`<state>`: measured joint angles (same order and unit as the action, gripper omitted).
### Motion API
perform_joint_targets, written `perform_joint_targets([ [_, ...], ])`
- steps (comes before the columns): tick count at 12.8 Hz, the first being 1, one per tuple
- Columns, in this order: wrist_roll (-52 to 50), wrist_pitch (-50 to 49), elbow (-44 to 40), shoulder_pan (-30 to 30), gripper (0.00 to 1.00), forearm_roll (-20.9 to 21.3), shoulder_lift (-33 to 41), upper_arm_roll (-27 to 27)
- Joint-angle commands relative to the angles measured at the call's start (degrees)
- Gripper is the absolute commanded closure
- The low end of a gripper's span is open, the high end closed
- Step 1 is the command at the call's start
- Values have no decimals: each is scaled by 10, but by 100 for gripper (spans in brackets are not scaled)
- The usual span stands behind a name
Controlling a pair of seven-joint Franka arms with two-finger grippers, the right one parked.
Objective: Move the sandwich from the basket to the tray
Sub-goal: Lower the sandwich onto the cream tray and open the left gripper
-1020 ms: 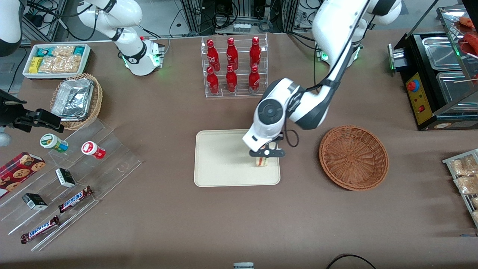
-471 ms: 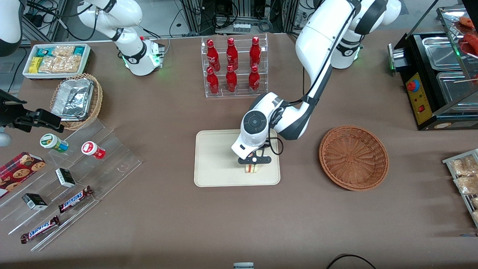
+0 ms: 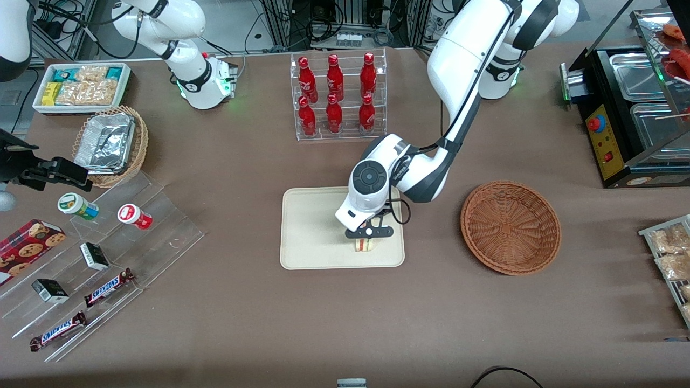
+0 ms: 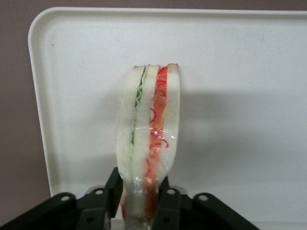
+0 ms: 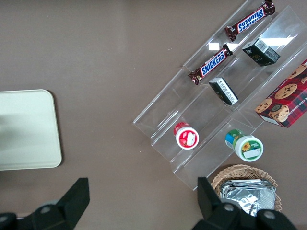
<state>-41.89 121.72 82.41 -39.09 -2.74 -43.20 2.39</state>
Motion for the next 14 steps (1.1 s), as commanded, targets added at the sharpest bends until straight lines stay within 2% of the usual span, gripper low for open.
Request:
perform_joint_targets([
  [1, -29, -9, -15, -10, 0, 1, -3, -6],
  [6, -51, -12, -34, -7, 0, 9, 13, -7],
  [8, -54, -45, -40, -4, 0, 15, 35, -11],
  [11, -58, -102, -76, -1, 0, 13, 74, -45],
  [14, -50, -129, -76, 5, 0, 14, 114, -81],
])
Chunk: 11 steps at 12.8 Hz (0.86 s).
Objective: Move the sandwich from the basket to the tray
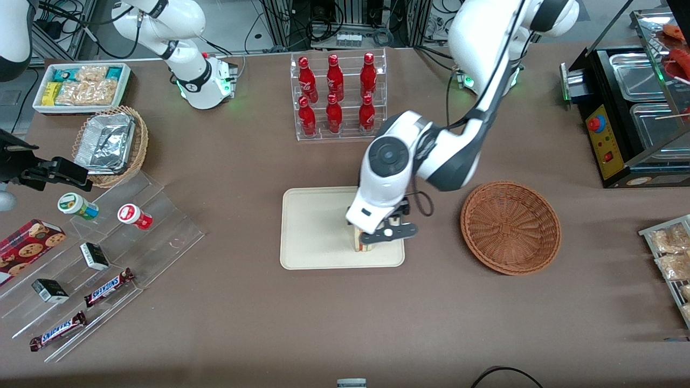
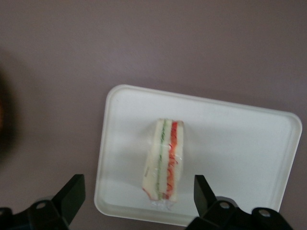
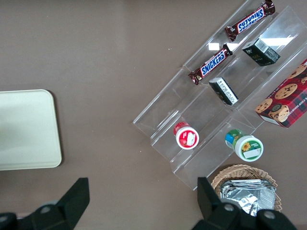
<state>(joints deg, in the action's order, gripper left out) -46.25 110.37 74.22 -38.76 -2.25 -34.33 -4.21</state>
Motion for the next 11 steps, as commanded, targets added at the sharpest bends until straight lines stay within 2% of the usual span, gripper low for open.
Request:
perform_joint_targets([
  [1, -6, -31, 5, 15, 0, 8, 36, -18],
  [5, 14, -89, 3, 57, 0, 7, 72, -19],
  [7, 21, -131, 4, 98, 0, -1, 98, -17],
  [11, 151, -243, 10, 189, 0, -32, 167, -10],
])
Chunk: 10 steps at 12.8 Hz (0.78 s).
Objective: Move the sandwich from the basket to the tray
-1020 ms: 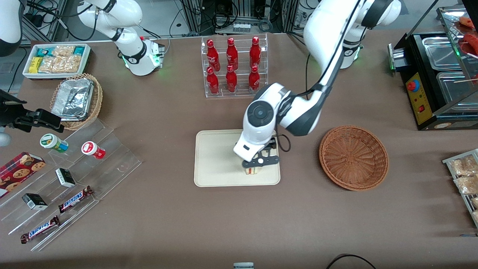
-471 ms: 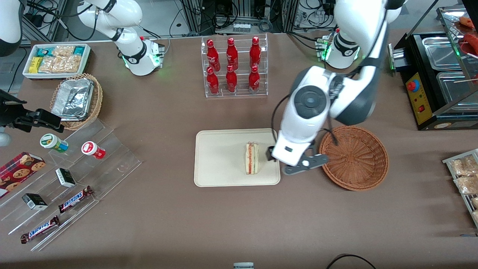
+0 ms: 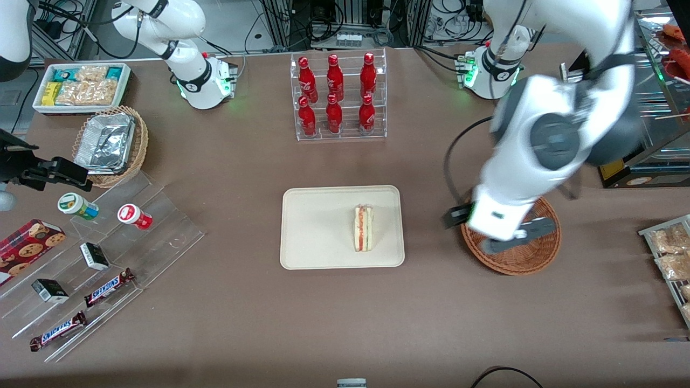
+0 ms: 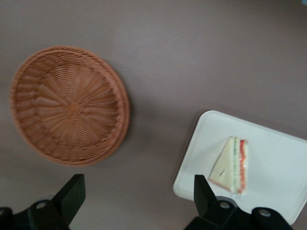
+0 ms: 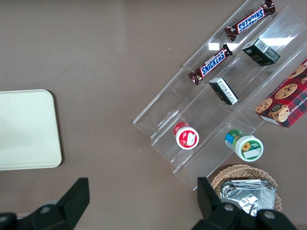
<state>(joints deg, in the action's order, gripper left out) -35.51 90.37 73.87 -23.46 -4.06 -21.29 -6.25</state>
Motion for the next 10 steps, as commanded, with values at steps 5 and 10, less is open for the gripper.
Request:
perform_joint_targets([
  [5, 139, -177, 14, 191, 0, -10, 96, 107],
  [10, 173, -223, 86, 194, 0, 9, 170, 106],
])
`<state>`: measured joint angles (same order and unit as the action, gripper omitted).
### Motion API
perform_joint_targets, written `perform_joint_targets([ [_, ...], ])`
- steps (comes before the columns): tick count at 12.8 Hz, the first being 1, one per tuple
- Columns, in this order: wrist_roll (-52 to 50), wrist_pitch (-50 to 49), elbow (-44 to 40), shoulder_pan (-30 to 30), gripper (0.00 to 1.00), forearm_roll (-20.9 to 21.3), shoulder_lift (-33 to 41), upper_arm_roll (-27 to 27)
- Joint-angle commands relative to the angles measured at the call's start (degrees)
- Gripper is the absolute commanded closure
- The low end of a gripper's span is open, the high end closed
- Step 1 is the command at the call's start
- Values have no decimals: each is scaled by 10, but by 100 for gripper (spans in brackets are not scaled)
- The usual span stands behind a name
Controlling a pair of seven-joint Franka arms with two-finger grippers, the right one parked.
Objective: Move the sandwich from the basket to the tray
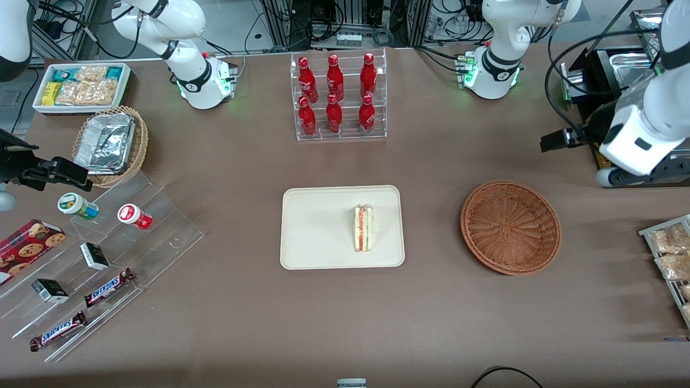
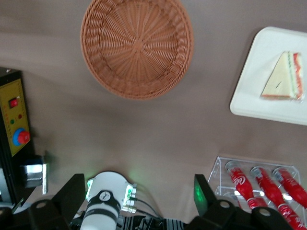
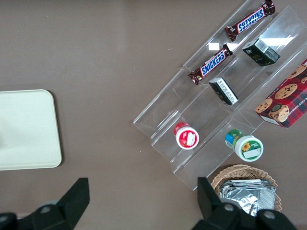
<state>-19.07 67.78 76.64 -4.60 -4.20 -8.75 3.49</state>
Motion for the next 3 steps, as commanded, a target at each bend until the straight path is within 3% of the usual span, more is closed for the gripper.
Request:
perform_joint_targets([
  [1, 9, 6, 82, 6, 0, 11, 58, 8],
  [3, 13, 9, 113, 11, 0, 11, 84, 8],
])
